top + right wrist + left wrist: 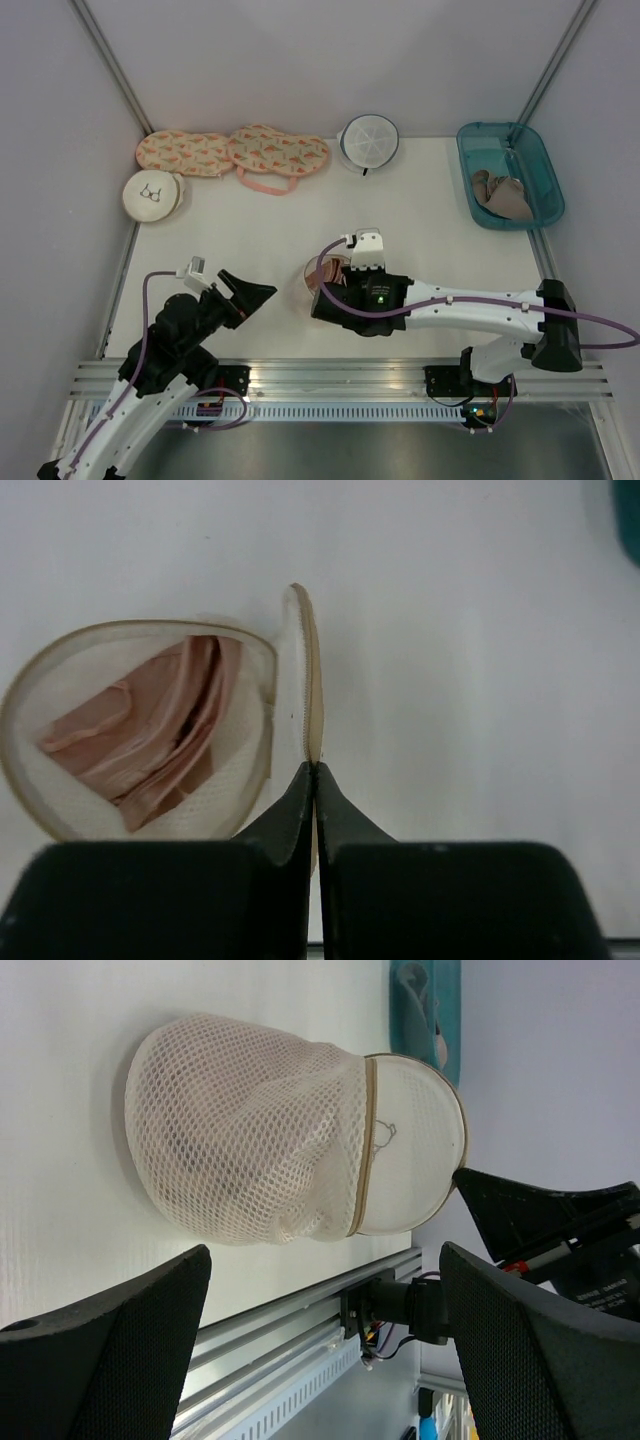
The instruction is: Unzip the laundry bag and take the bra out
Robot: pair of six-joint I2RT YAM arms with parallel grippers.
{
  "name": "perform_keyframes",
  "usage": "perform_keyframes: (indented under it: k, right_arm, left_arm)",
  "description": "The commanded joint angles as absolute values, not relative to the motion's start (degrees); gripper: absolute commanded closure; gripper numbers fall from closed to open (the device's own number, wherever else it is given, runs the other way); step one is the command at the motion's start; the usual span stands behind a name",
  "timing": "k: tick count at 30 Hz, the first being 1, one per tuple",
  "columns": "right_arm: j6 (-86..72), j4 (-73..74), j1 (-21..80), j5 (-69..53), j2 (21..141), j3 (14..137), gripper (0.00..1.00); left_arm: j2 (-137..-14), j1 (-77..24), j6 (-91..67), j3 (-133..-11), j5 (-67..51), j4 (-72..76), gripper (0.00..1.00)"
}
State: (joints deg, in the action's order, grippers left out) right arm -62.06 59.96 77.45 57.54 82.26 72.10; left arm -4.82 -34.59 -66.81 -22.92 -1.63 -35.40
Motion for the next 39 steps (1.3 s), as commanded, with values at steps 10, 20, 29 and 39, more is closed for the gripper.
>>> perform_keyframes:
  k: [10, 20, 29, 39]
  right_arm:
    - [-83.85, 80.87, 77.78, 62.48, 81.13, 67.59, 0.04]
    - [-63.90, 53.98, 78.66, 58.27, 65.66, 58.80, 0.02]
    - [-54.14, 37.90, 78.58, 54.93, 64.86, 54.58, 0.02]
    - [-50.45, 24.36, 72.43, 45.80, 66.97, 47.03, 0.02]
  left_arm:
    - [-26.60, -34.72, -52.57, -30.40, -6.23, -22.34, 0.01]
    - [-47.43, -34.89, -39.38, -44.73, -15.20, -18.80, 0.08]
    - [-60.29, -37.00, -33.05, -50.27, -16.09, -26.63, 0.36]
    - [-62.67, -39.73, -31.90, -50.28, -14.24, -28.92, 0.54]
